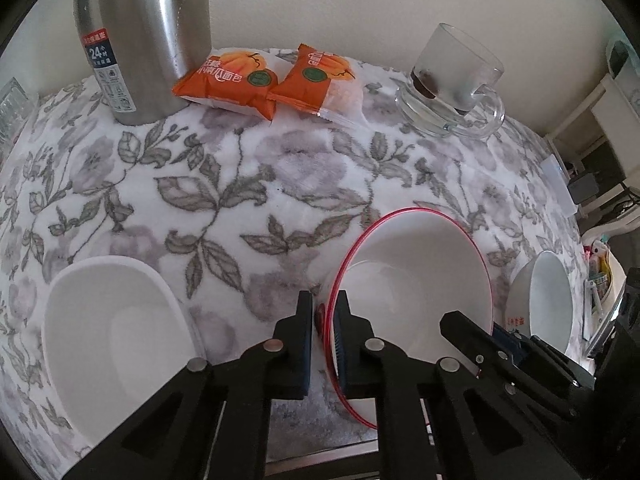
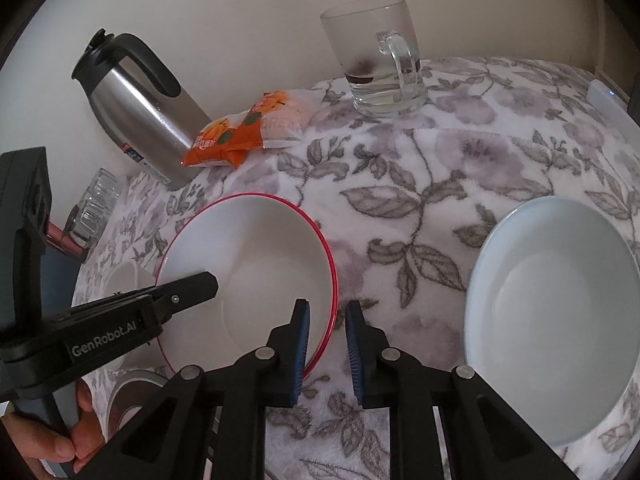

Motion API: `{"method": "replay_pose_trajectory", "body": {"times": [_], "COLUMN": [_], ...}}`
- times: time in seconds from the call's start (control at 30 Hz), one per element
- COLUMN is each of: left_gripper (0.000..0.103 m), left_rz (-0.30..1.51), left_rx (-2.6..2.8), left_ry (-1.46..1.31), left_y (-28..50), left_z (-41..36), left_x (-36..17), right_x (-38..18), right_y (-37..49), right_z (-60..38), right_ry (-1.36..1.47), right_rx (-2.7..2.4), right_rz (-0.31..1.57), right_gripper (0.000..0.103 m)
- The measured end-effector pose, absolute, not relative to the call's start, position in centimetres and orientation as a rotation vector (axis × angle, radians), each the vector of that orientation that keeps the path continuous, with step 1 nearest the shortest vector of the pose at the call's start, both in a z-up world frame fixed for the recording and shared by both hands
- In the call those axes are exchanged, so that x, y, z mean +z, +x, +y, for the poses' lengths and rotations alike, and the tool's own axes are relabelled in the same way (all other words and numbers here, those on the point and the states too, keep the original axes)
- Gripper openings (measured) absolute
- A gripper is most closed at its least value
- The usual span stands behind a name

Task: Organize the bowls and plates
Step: 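Lift the red-rimmed bowl on edge with the left tool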

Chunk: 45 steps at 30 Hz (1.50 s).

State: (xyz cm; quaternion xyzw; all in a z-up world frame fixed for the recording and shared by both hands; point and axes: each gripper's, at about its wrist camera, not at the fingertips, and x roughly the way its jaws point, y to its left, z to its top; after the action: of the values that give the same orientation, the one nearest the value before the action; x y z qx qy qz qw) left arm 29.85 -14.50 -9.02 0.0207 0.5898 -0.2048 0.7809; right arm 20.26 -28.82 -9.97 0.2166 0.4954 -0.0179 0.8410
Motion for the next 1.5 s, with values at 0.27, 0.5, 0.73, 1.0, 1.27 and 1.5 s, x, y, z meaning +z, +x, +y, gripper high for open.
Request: {"method": "replay_pose_trajectory", "body": {"times": [0.27,0.5,0.73,1.0,1.27,1.5], "left_gripper": [0.009,0.009,0.01,0.01,0.01,0.01], "left_rz": [1.261,1.181,1.08,1.014,1.032,1.007], "left_rx": [-0.454,-0.471,-0.475,-0.478,-0.485,-0.475], "left_ry": [0.035,0.03,0.033,0.027,-0.063,-0.13], "left_y": [29.3,28.6,27.0,25.1,22.0,18.3], "left_z": [-14.0,-13.6,-13.2,-12.1,-9.1,-6.2], "left_x": [-8.7,-5.8,-1.3,2.1,2.7,3.1], "right_x": [-9.1,-6.2,-2.6,-0.1,1.9,2.6], "right_y": [19.6,18.9,17.8,16.2,13.3,10.0], "right_z": [-28.4,-27.8,-26.9,-25.8,-23.7,-21.1], "right_ry": [0.441,0.394,0.344,0.343,0.284,0.225], "right_rx": [-0.045,-0.053,-0.069,-0.062,-0.057,-0.03], "right_rz": [1.016,0.959,0.9,0.867,0.858,0.856], "right_gripper": [0.011,0.011,0.011,0.011,0.011,0.011]}}
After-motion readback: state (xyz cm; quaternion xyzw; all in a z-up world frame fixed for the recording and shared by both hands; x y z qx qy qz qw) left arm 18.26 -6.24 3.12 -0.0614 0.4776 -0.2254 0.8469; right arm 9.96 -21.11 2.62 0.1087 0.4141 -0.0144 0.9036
